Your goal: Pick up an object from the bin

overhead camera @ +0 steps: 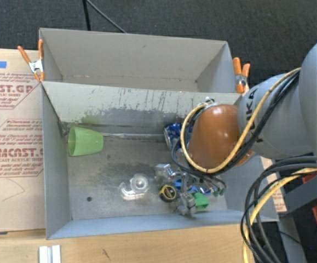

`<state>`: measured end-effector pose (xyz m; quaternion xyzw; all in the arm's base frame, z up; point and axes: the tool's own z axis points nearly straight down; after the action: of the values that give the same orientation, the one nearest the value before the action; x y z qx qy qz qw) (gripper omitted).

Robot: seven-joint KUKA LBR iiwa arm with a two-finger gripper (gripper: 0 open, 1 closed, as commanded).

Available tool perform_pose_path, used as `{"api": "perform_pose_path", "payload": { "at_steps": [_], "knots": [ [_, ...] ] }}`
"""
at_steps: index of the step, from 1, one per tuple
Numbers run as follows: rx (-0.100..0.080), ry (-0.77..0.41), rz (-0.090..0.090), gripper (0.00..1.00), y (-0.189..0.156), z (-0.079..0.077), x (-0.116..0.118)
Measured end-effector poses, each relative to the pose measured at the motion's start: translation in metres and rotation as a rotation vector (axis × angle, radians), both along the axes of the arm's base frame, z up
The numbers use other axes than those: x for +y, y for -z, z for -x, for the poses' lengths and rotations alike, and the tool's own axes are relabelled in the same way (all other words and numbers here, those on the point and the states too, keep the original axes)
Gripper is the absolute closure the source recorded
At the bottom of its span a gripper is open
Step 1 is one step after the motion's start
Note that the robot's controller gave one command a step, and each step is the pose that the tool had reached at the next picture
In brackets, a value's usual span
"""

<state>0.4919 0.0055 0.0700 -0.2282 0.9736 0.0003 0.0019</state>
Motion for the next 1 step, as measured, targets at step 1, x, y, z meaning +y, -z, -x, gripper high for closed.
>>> {"api": "perform_pose_path", "payload": {
  "at_steps": [1],
  "knots": [
    [0.002,0.001,0.000,1.00,-0.0009,-0.0001,0.0000]
  ]
}}
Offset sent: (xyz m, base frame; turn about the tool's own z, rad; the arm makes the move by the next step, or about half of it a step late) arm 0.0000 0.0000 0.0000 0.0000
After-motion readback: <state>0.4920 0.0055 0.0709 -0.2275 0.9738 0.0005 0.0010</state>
